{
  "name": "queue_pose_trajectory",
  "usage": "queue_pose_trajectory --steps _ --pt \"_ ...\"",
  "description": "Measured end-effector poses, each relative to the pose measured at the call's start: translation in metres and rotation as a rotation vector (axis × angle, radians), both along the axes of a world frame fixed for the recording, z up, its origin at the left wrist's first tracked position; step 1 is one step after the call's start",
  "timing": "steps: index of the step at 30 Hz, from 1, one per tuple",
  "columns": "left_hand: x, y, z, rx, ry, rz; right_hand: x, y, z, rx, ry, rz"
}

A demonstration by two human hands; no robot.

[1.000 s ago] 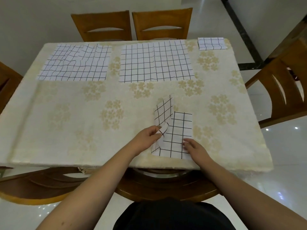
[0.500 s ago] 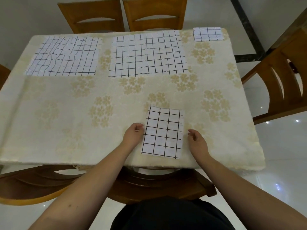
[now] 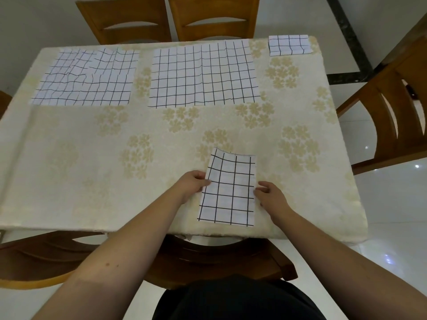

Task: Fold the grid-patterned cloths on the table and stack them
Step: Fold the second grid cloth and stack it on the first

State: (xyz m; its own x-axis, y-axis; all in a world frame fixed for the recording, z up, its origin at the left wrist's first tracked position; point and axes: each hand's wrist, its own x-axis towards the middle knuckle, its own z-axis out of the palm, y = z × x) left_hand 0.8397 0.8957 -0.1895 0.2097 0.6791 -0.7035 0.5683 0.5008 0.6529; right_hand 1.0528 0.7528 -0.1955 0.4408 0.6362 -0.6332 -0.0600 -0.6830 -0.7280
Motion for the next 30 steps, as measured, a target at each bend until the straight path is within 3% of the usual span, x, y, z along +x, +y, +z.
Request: queue_pose_trajectory --steps 5,13,21,26,30 --pt "-0.012 -0.005 0.004 -0.134 -0.054 -0.066 -0.003 0.002 0.001 0.002 0.001 0.007" --pt "-0.033 -0.021 0.022 0.091 -0.095 -0.176 -0.009 0.000 0.002 0.041 -0.051 0.087" --pt "-0.063 -0.022 0.045 0.072 -0.204 -0.172 -0.019 0.004 0.009 0.090 0.192 0.176" --pt "-0.075 -0.027 0.047 0.083 -0.175 -0.233 -0.026 0.007 0.020 0.207 0.235 0.131" --pt "-0.078 -0.032 0.046 0.058 -0.103 -0.368 -0.025 0.005 0.028 0.221 0.163 0.189"
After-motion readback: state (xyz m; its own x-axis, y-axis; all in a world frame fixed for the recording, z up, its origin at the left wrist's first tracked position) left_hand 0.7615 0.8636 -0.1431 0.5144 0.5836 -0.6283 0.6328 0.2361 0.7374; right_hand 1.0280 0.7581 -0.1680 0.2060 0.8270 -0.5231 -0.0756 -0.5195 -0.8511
